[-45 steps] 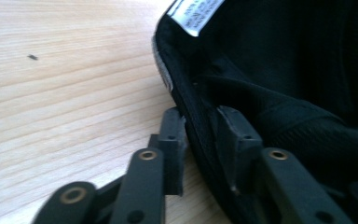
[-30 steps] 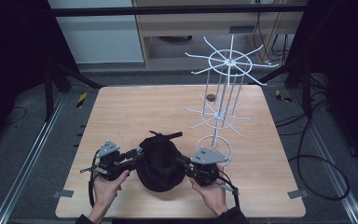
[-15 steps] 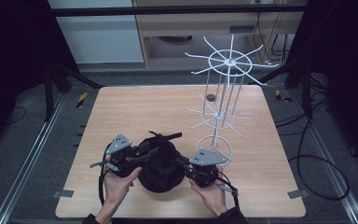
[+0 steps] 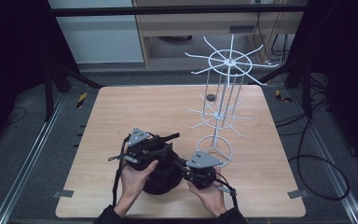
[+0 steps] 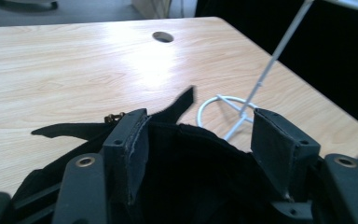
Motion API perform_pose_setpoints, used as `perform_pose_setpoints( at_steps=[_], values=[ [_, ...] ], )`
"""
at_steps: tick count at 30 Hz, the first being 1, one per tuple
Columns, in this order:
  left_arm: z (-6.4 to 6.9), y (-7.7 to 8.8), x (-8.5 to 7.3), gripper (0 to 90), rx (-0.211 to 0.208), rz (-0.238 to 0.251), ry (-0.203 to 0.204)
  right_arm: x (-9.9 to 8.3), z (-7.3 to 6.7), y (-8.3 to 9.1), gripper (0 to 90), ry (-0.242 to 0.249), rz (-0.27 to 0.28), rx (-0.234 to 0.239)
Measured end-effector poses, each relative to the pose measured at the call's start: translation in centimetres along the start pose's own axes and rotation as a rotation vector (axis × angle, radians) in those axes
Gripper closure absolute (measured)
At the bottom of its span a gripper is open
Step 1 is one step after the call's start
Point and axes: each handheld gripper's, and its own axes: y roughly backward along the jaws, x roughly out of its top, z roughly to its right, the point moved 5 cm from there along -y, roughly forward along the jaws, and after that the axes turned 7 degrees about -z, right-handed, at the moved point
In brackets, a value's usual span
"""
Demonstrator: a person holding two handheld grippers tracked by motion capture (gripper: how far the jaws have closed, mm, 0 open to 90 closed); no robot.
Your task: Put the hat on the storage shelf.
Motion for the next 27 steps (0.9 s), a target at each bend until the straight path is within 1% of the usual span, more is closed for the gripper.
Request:
perform_pose_setpoints(
  at_steps=[1,4,6,7,8,11,13,14,17,20,22,23,24,27],
  values=[
    [-0.1,-0.2,-0.1,35.7,0.012,-0.009,0.001,0.0,-0.1,0.0,83.9,0.009,-0.002,0.004],
    [-0.1,-0.4,-0.3,36.5,0.017,-0.015,0.007,0.0,-0.3,-0.1,83.9,0.019,-0.005,0.007],
    [-0.2,-0.5,-0.4,37.3,0.031,-0.015,0.013,0.0,-0.4,-0.2,83.9,0.026,-0.007,0.014],
    [-0.2,-0.5,-0.6,43.4,0.042,-0.020,0.012,0.0,-0.6,-0.4,83.9,0.034,-0.004,0.021],
    [-0.2,-0.5,-0.6,44.6,0.042,-0.020,0.012,0.0,-0.6,-0.4,83.9,0.034,-0.004,0.021],
    [-0.3,-0.6,-0.8,51.9,0.052,-0.029,0.031,0.0,-1.0,-0.6,83.7,0.042,-0.007,0.033],
    [-0.3,-0.6,-0.8,60.1,0.056,-0.030,0.032,0.0,-1.2,-0.7,83.6,0.043,-0.007,0.038],
    [-0.3,-0.7,-0.8,60.1,0.054,-0.030,0.037,0.0,-1.2,-0.7,83.6,0.043,-0.007,0.038],
    [-0.2,-0.8,-0.9,70.3,0.045,-0.036,0.047,0.0,-1.3,-0.9,83.2,0.033,-0.007,0.044],
    [-0.2,-0.8,-1.0,74.3,0.044,-0.038,0.049,0.0,-1.3,-0.9,82.1,0.021,-0.003,0.049],
    [-0.1,-0.9,-1.0,75.6,0.044,-0.033,0.052,0.0,-1.3,-0.8,80.5,0.015,0.005,0.053],
    [-0.2,-0.8,-1.0,77.0,0.028,-0.028,0.055,0.2,-1.2,-0.7,71.7,-0.013,0.027,0.072],
    [-0.2,-0.8,-1.0,77.6,0.028,-0.028,0.055,0.2,-1.2,-0.7,71.7,-0.013,0.027,0.072],
    [-0.3,-0.4,-0.8,78.2,0.012,-0.014,0.054,0.6,-1.1,-0.3,62.2,-0.047,0.052,0.107]
  ],
)
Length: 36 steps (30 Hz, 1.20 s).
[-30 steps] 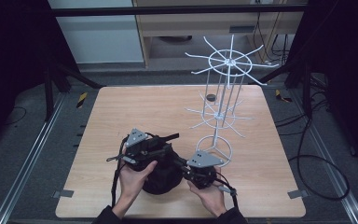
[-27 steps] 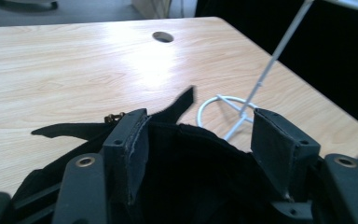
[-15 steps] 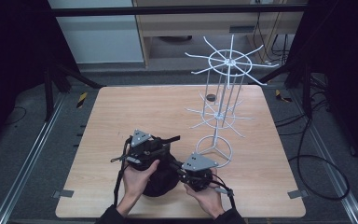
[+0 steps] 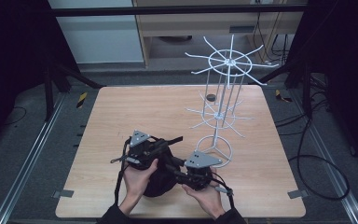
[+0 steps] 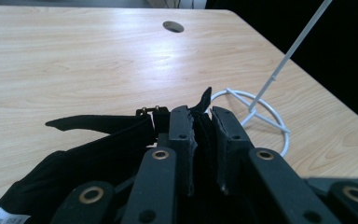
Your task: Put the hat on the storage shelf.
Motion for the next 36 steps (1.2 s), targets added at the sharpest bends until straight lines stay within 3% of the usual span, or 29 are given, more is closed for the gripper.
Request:
perform_pose_setpoints(
  at_steps=[1,4,6,11,12,22,27,32,36],
  values=[
    [-0.1,0.5,0.2,78.4,-0.003,0.011,-0.015,0.3,0.1,0.5,56.7,-0.009,0.016,0.014],
    [-0.1,1.1,0.4,78.4,-0.010,0.029,-0.022,0.7,0.2,1.0,52.1,-0.025,0.043,0.031],
    [-0.1,1.6,0.6,78.6,-0.012,0.043,-0.032,1.2,0.2,1.9,48.0,-0.039,0.073,0.069],
    [-0.4,2.9,1.1,78.8,-0.017,0.081,-0.050,2.0,0.3,3.3,45.1,-0.039,0.120,0.089],
    [-0.4,3.1,1.2,78.8,-0.022,0.087,-0.053,2.2,0.6,3.8,44.7,-0.033,0.128,0.073],
    [0.3,5.5,2.1,79.1,-0.094,0.176,-0.085,0.3,2.3,3.3,44.4,-0.050,0.058,0.019],
    [1.3,5.9,2.5,79.2,-0.102,0.204,-0.110,-0.2,1.7,2.7,44.1,-0.040,0.038,0.048],
    [1.3,5.5,2.5,79.2,-0.086,0.201,-0.117,-0.1,1.0,2.7,44.1,-0.033,0.049,0.095],
    [1.4,5.6,2.5,79.2,-0.127,0.216,-0.103,-0.3,0.6,2.1,49.3,-0.025,0.037,0.122]
  ],
)
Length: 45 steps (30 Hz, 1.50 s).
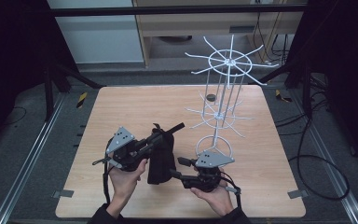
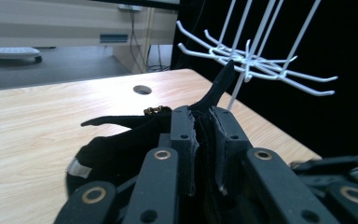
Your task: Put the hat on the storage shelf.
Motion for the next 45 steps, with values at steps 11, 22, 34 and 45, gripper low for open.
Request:
perform_pose_setpoints(
  at_steps=[11,22,34,45],
  values=[
    [0.0,0.2,0.0,78.9,-0.015,0.014,-0.011,-0.5,0.1,-0.1,87.7,-0.005,-0.046,0.026],
    [-3.3,2.1,-3.1,77.8,0.052,-0.056,-0.015,0.0,-1.3,-1.8,87.5,0.115,-0.136,-0.045],
    [-9.1,4.5,-7.1,78.0,0.181,-0.141,0.041,1.4,-3.3,-6.2,71.8,0.125,-0.125,-0.034],
    [-13.4,4.9,-10.1,77.7,0.279,-0.252,0.049,0.8,-1.4,-4.3,62.7,0.092,-0.112,-0.092]
  ],
)
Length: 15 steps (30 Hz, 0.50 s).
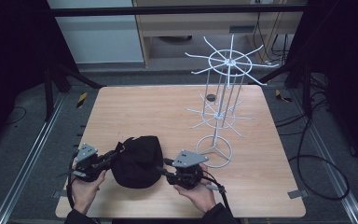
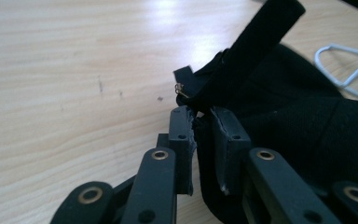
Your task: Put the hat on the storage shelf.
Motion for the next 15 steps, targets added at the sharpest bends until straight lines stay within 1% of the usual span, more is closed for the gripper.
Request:
perform_pose_setpoints(
  at_steps=[1,3,5,6,7,9,13,15],
  values=[
    [-0.2,-0.2,-0.2,77.2,0.004,-0.012,-0.002,-0.7,0.7,0.4,61.5,-0.010,-0.011,-0.023],
    [-0.6,-0.5,-0.5,77.1,0.025,-0.040,-0.020,-1.0,0.9,0.6,60.8,-0.015,-0.018,-0.031],
    [-0.8,-0.9,-0.8,76.7,0.031,-0.055,-0.021,-2.2,1.7,1.1,58.5,-0.008,-0.049,-0.072],
    [-0.8,-1.0,-0.9,76.7,0.037,-0.060,-0.024,-2.2,1.7,1.1,58.5,-0.008,-0.049,-0.072],
    [-0.9,-1.2,-1.1,76.2,0.051,-0.074,-0.035,-2.5,2.0,1.3,57.8,-0.006,-0.053,-0.080],
    [-1.1,-1.5,-1.3,76.1,0.065,-0.090,-0.044,-3.1,2.5,1.7,56.6,-0.011,-0.061,-0.102],
    [-1.5,-1.9,-1.7,72.9,0.077,-0.116,-0.038,-4.1,3.7,2.7,54.8,-0.033,-0.065,-0.142],
    [-1.8,-2.0,-1.9,68.9,0.096,-0.121,-0.032,-4.4,4.3,3.2,54.4,-0.050,-0.060,-0.160]
  ],
)
